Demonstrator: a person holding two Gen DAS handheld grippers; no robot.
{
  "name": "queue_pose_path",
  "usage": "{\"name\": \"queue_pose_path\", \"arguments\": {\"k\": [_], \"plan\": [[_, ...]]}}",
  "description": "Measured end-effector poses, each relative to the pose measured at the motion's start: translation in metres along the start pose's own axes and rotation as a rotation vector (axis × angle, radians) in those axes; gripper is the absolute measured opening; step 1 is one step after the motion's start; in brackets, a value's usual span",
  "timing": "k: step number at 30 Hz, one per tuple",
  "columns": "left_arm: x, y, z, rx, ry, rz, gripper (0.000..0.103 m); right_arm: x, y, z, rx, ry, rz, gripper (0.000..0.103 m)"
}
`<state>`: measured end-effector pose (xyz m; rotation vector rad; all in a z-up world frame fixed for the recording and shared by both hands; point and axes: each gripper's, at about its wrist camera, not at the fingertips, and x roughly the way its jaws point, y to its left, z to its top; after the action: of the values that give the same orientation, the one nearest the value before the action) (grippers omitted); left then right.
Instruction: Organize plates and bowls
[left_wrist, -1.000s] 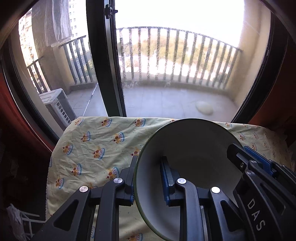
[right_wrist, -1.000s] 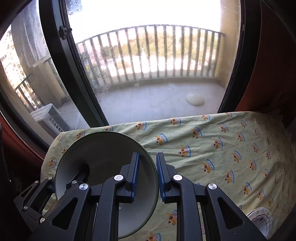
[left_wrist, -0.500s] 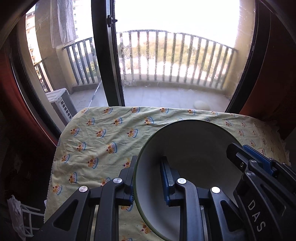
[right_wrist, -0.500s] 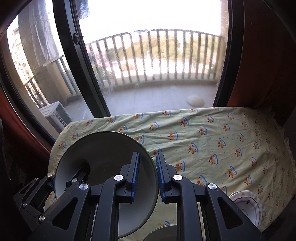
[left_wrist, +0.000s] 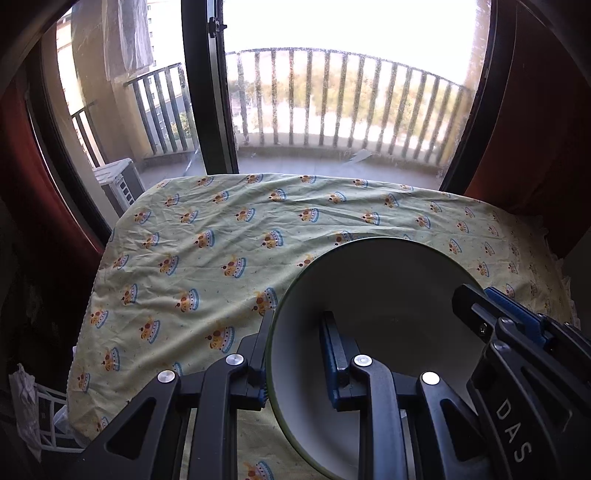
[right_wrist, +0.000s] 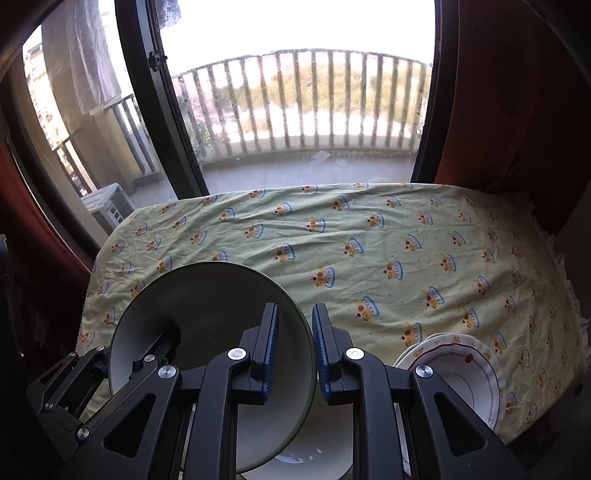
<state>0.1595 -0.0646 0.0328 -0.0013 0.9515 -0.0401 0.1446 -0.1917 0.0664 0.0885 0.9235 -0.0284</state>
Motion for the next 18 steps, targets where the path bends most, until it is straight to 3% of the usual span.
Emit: {"name": "queue_pose_path", "arguments": {"k": [18], "plan": [[0.026, -0.022, -0.058, -0.014, 0.130, -0.025, 0.020, 0.020, -0.033, -0.059, -0.008, 0.129, -0.028, 0.023]]}}
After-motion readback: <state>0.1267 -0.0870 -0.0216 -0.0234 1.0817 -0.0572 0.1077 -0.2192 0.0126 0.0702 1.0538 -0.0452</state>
